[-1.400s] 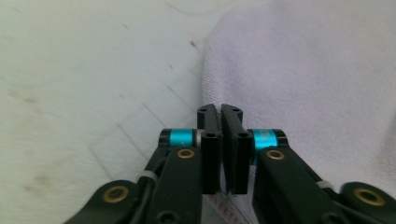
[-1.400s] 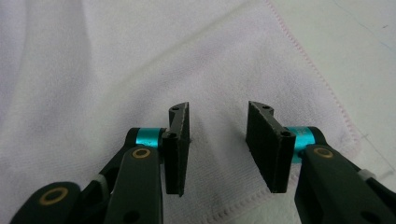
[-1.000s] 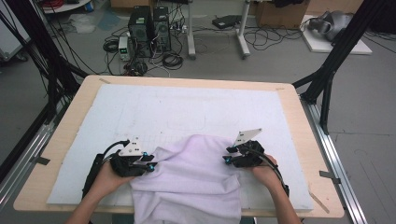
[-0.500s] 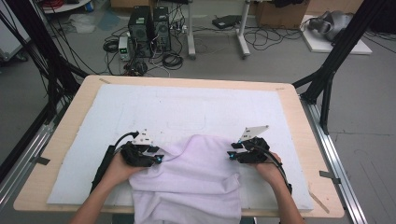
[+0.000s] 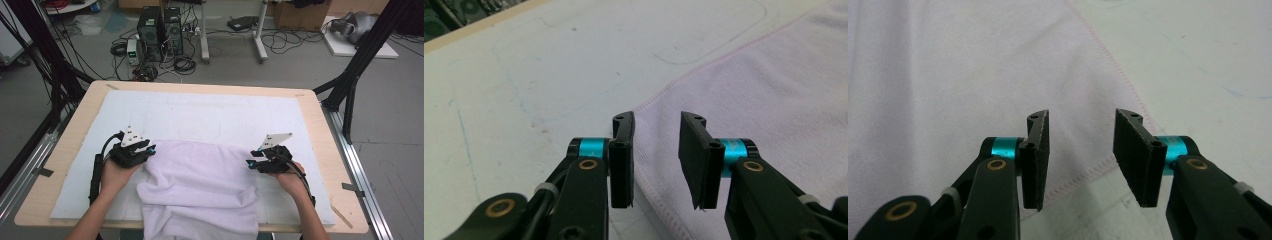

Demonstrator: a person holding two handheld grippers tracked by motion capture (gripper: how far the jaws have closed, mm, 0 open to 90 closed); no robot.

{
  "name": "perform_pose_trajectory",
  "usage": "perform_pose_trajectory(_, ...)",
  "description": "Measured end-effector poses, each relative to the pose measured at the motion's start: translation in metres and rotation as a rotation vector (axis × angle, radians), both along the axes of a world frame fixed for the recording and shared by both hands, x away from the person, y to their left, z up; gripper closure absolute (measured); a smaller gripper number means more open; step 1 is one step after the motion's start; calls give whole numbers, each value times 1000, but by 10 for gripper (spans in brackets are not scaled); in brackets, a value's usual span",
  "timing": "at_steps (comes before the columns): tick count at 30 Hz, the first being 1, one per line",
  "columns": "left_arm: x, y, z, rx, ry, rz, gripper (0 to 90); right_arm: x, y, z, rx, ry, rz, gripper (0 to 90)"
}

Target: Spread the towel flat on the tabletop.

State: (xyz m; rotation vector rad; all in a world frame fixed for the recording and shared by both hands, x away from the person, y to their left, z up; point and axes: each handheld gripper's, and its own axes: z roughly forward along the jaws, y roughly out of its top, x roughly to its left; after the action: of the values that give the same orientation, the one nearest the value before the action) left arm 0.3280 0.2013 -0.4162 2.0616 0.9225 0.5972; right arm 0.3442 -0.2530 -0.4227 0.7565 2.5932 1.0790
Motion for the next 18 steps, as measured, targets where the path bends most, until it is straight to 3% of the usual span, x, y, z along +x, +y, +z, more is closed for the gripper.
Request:
perform_pose_trajectory(3, 4, -8, -7, 25, 40, -43, 638, 2, -2, 0, -3, 9, -17, 580)
perform_pose_trajectory(7, 15, -12, -23, 75, 139, -54, 562, 4, 2, -4, -25, 23, -12, 577)
perform_pose_trajectory(8, 16, -11, -24, 46, 140, -52, 564, 5, 3, -6, -27, 26, -8, 577)
perform_pose_trajectory(11, 16, -11, -24, 31, 146, -78, 668, 9, 6, -12, -42, 55, 1, 589)
perform_pose_trajectory(14, 16, -13, -24, 32, 144, -98, 783, 13, 7, -17, -9, 68, 16, 660)
perform_pose_trajectory(17, 18, -11, -24, 23, 151, -98, 853, 16, 6, -17, 13, 85, 26, 835)
perform_pose_trajectory(18, 18, -11, -24, 17, 151, -98, 860, 16, 5, -17, 23, 96, 34, 853)
